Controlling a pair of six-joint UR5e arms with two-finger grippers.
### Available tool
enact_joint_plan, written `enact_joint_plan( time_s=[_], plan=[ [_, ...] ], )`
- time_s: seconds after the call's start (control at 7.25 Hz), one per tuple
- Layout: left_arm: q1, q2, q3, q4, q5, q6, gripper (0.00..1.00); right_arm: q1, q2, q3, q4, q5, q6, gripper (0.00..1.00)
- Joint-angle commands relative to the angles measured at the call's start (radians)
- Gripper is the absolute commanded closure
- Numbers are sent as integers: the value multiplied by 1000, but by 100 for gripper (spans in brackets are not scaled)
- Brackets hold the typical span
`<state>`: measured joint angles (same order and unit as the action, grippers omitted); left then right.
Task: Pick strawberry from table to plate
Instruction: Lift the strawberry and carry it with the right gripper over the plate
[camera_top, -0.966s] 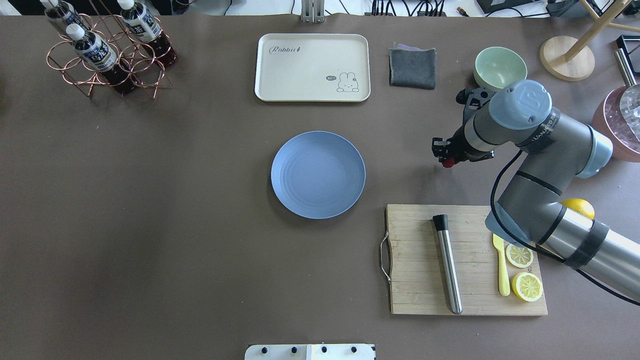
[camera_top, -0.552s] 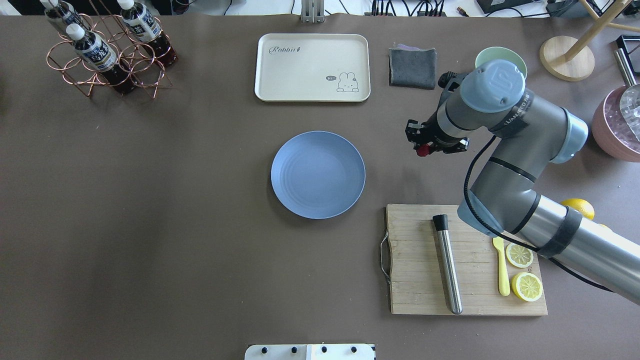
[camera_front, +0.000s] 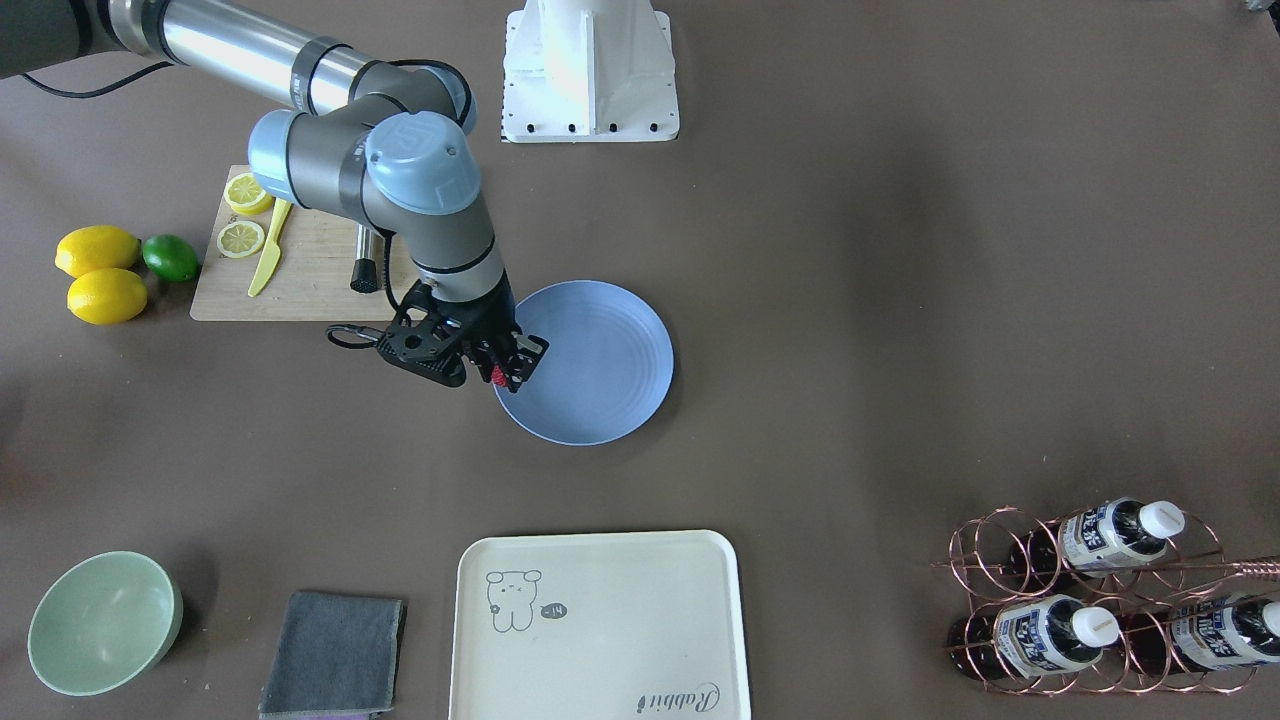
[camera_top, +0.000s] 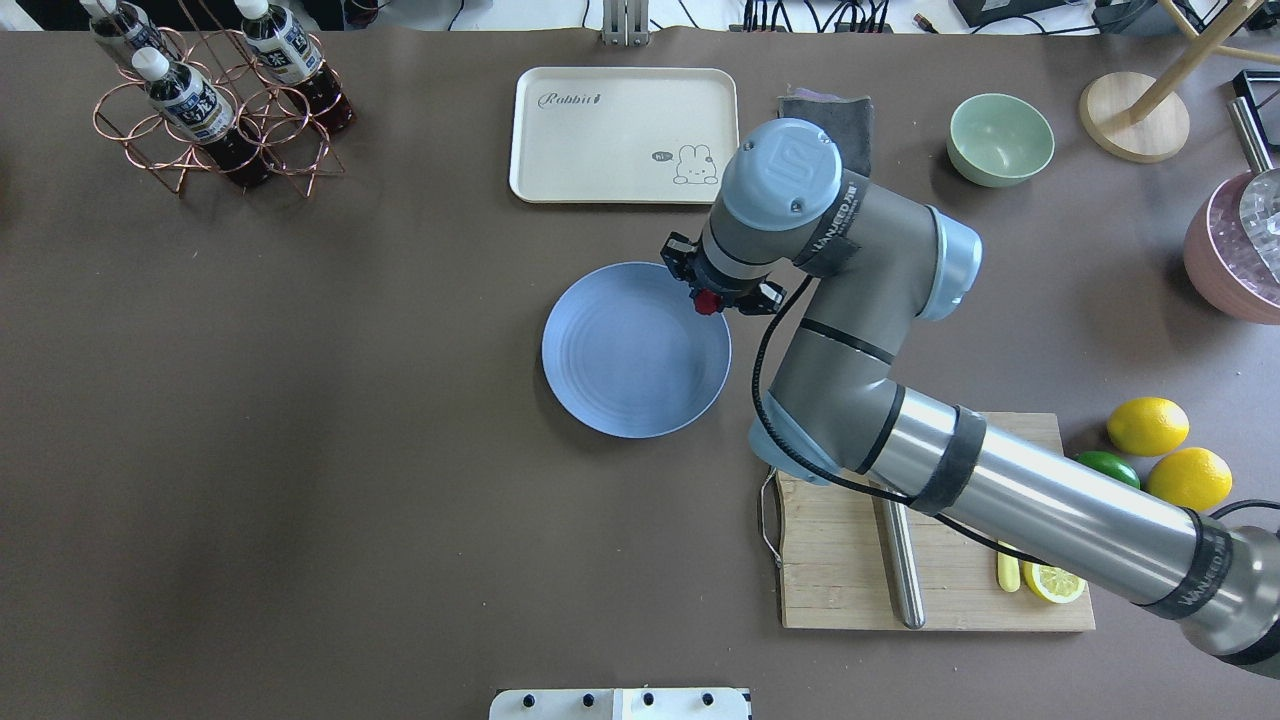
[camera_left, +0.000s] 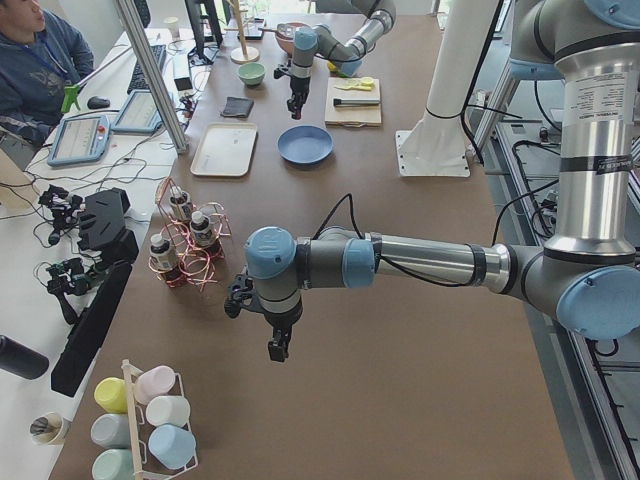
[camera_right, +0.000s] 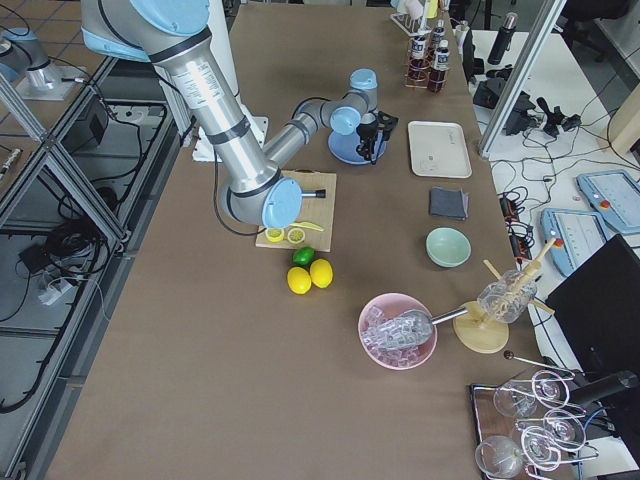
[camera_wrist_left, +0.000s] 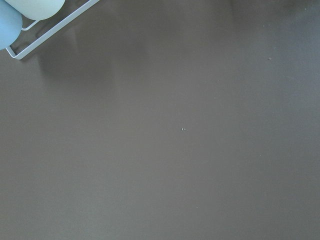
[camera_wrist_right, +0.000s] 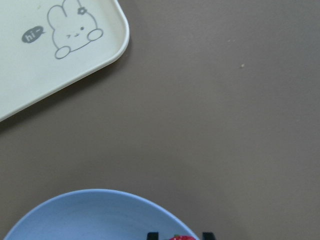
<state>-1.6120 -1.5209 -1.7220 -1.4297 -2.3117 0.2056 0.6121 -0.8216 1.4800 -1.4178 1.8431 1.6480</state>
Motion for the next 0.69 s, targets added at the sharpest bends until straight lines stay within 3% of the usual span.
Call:
enact_joint_plan(
  time_s=[0.0, 0.55],
  plan=[
    [0, -1, -1, 2, 0, 0, 1, -72, 99, -90, 0, -91, 65, 100],
    [0, 1, 4, 2, 0, 0, 1, -110, 105, -113, 5, -114, 61, 100]
  ],
)
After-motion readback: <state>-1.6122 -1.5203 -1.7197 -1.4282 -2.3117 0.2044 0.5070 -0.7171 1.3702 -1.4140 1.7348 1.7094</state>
